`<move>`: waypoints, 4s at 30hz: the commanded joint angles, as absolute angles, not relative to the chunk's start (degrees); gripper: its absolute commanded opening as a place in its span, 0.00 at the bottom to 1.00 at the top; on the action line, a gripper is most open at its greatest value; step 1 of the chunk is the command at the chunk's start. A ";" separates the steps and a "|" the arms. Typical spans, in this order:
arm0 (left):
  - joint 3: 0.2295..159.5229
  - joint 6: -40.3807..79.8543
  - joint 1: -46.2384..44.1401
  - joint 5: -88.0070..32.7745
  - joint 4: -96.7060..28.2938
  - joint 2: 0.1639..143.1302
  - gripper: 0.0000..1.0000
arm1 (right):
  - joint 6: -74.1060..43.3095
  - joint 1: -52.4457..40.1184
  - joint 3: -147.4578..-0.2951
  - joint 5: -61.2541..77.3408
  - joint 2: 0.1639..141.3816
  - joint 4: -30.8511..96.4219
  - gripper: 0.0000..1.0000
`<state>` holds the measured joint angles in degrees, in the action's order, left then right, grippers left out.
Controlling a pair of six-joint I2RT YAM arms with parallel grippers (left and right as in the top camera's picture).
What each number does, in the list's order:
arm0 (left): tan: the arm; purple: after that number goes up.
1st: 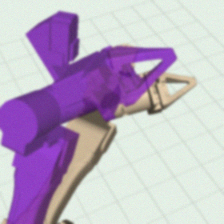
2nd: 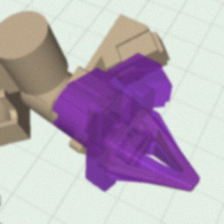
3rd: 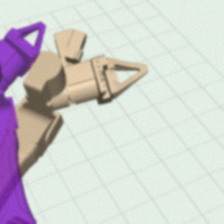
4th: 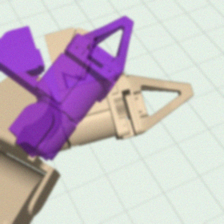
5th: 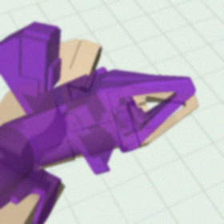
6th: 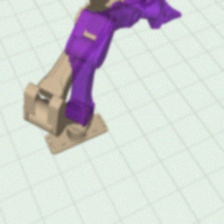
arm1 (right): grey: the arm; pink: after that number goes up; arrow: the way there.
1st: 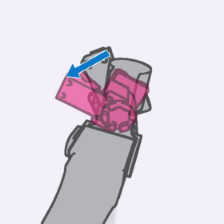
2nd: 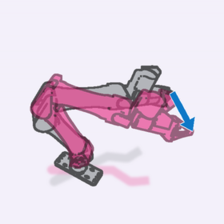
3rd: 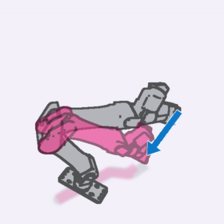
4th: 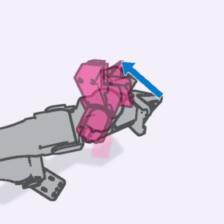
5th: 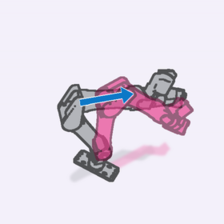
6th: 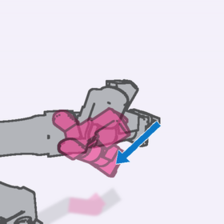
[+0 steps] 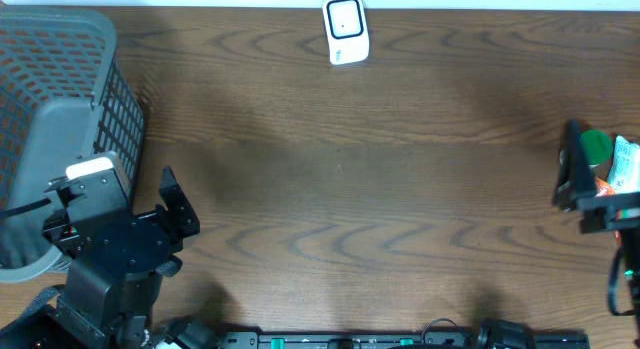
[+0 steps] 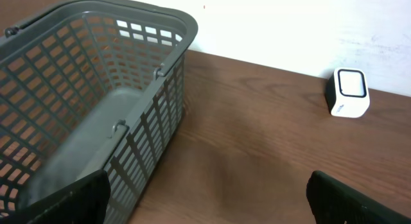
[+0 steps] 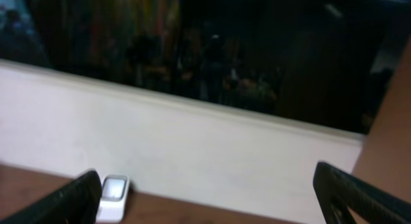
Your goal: Scan the item barcode
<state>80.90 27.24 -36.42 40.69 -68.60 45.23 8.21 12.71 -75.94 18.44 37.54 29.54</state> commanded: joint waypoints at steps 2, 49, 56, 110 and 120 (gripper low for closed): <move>80.55 28.16 -36.23 41.60 -68.55 45.32 0.98 | 7.33 9.82 -65.63 18.35 32.27 24.05 0.99; 80.55 28.16 -36.23 41.60 -68.55 45.32 0.98 | 4.25 2.61 -3.22 5.89 0.25 -2.17 0.99; 80.55 28.16 -36.23 41.60 -68.55 45.32 0.98 | 3.57 2.44 -0.32 5.39 0.23 -3.27 0.99; 76.53 23.66 -35.05 40.95 -66.63 44.84 0.98 | 3.27 1.78 -0.32 3.07 0.32 4.08 0.99; 51.62 14.13 -24.36 29.76 -40.66 35.68 0.98 | 3.27 1.78 -0.32 3.09 0.32 4.08 0.99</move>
